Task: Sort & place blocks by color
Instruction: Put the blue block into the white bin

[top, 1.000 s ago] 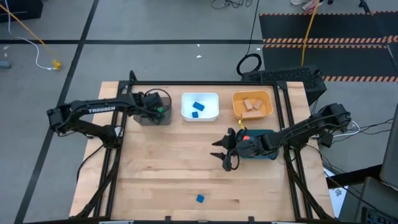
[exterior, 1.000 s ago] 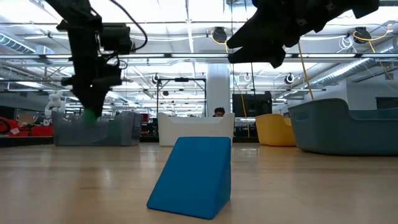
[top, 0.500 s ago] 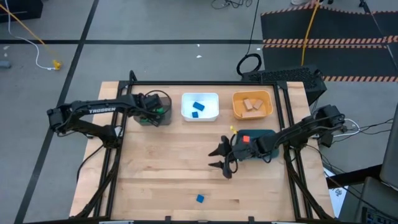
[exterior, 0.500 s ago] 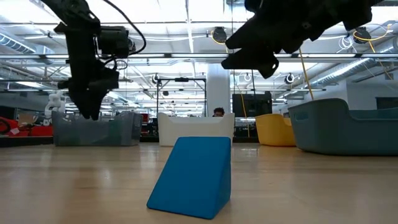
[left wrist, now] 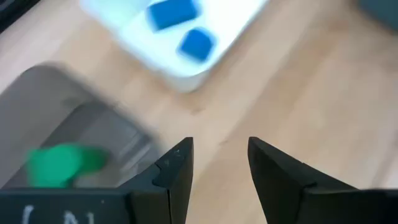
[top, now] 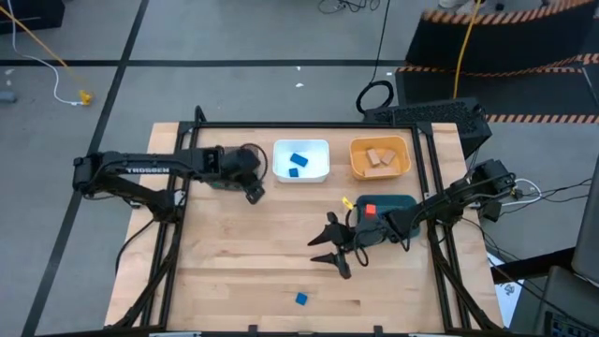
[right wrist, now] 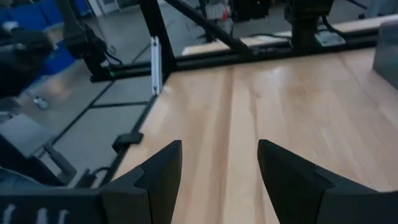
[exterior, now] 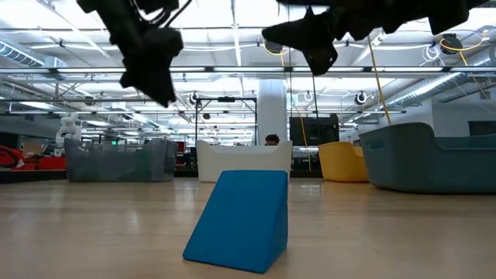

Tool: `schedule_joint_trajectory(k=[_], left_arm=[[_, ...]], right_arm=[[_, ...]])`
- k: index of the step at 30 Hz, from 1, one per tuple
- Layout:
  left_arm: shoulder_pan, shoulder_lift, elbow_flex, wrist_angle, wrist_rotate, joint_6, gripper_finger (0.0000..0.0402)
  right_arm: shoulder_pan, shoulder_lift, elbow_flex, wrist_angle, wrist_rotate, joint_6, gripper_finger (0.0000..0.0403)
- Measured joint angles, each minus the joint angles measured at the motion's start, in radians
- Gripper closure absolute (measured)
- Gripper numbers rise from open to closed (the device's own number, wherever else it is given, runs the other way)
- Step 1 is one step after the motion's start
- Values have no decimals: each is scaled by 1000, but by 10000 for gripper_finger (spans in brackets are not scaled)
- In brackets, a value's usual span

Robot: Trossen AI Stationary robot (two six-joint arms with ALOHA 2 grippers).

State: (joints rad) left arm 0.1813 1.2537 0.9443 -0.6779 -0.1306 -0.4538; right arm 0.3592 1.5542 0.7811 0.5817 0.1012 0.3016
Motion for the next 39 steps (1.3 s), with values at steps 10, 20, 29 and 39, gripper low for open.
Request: schedule_joint_trajectory(k=[10, 20, 29, 39], left_arm=[[-233, 0, 0, 181, 0, -40, 248], [-472, 1, 0, 313, -88, -121, 247], [-642, 5, 0, 348, -228, -228, 247], [-707, 5, 0, 391, -405, -289, 247]], right_arm=[[47, 130, 24, 129, 1, 53, 202], [105, 280, 146, 130, -2, 105, 202], [140, 300, 157, 119, -95, 83, 202], [147, 300, 157, -34, -184, -153, 202]])
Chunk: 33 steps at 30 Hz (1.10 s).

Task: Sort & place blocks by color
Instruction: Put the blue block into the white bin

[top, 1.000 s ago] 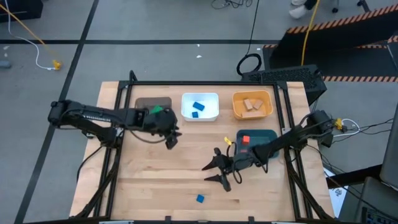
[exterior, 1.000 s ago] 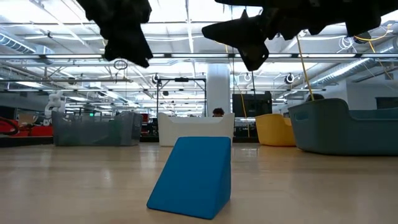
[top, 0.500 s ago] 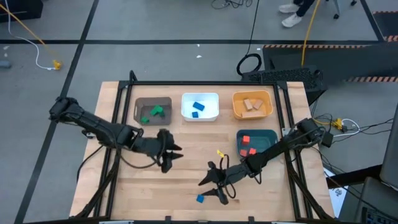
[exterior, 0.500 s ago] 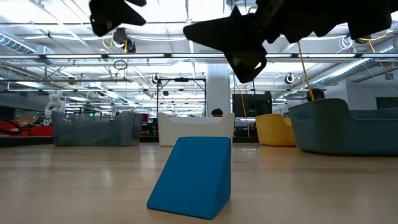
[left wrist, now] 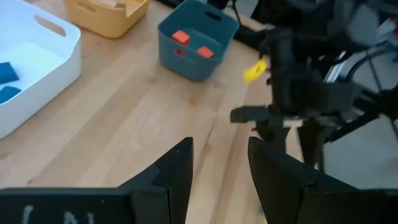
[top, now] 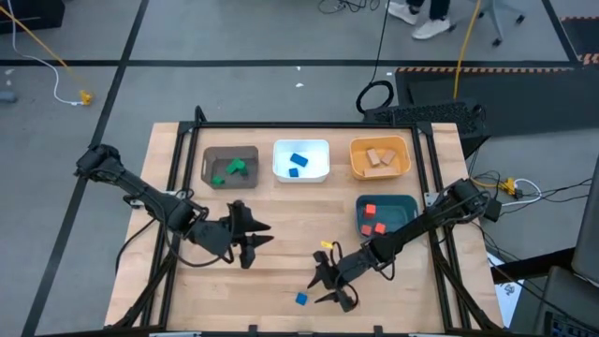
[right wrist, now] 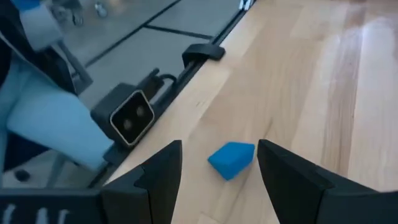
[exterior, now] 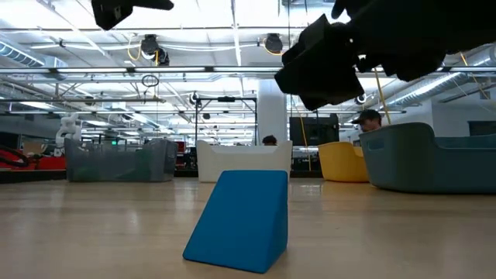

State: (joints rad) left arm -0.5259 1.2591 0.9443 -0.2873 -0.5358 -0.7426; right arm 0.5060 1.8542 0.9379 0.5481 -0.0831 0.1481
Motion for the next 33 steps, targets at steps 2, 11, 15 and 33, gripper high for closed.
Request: schedule_joint_trajectory(k=[2, 11, 15, 33], left_arm=[[0, 0, 0, 23, 0, 0, 247], [1, 0, 0, 55, -2, 5, 247], [6, 0, 0, 55, -3, 24, 247], [21, -1, 0, 53, -3, 27, 247]], right_arm=[[0, 5, 0, 4, 0, -33, 202], [-9, 127, 0, 202, -6, -115, 202], [-35, 130, 0, 212, -52, -139, 202], [-60, 202, 0, 379, -50, -114, 202]])
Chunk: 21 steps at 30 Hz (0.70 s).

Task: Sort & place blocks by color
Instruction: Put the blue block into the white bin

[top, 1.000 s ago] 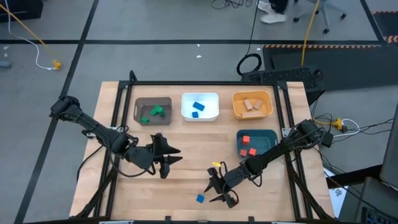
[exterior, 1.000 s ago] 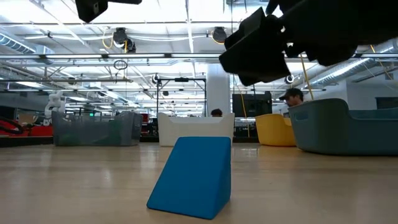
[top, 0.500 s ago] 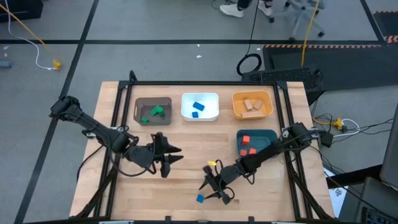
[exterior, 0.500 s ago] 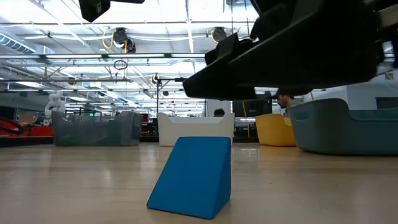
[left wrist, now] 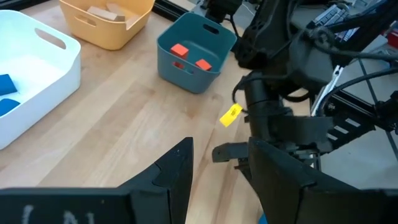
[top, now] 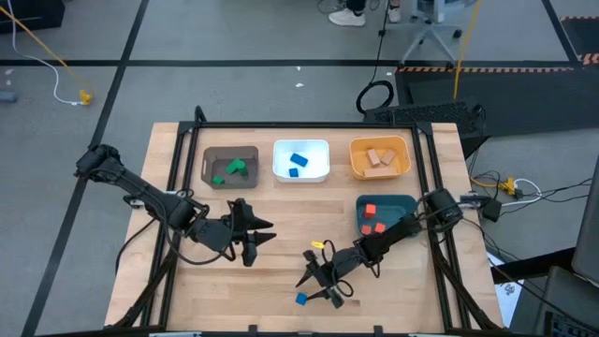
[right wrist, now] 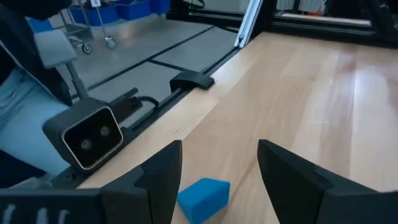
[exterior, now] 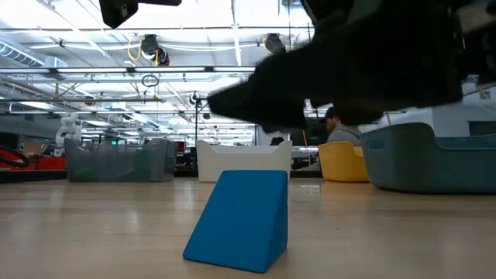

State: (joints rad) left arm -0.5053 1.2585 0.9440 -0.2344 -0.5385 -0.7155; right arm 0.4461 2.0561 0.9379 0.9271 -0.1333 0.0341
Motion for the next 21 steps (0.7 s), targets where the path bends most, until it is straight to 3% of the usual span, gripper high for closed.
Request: schedule_joint_trajectory(k=[11, 21], left_arm=[[0, 0, 0, 0, 8, 1, 247], [0, 0, 0, -1, 10, 3, 247]], right_arm=[[0, 125, 6, 89, -56, 40, 202], [7, 227, 122, 98, -121, 73, 202]])
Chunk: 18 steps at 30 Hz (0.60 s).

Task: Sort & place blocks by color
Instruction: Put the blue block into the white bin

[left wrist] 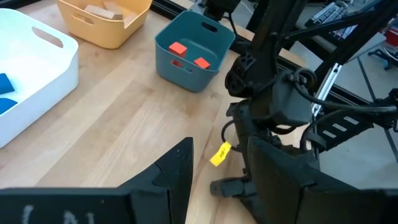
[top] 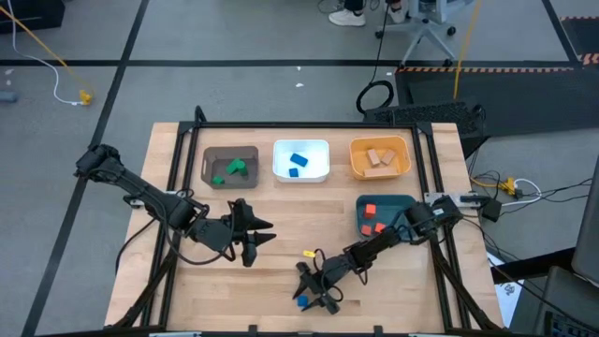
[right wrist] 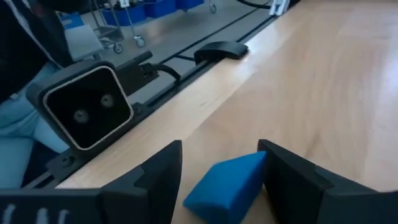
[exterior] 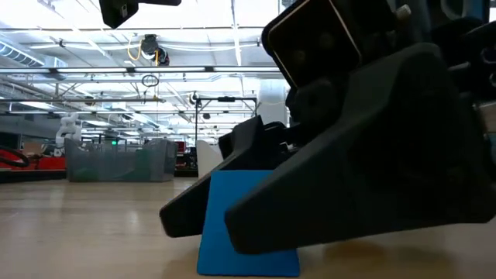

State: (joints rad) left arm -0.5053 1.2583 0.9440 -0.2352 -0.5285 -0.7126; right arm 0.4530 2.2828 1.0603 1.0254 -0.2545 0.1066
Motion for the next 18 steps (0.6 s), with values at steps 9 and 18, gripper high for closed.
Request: schedule_joint_trajectory(k=[9, 18], left_arm=[[0, 0, 0, -2, 0, 0, 247], [0, 0, 0, -3, 0, -1, 247]], right_arm=[[0, 2, 8, -27, -10, 2, 260], [0, 1, 9, -51, -12, 12, 354]])
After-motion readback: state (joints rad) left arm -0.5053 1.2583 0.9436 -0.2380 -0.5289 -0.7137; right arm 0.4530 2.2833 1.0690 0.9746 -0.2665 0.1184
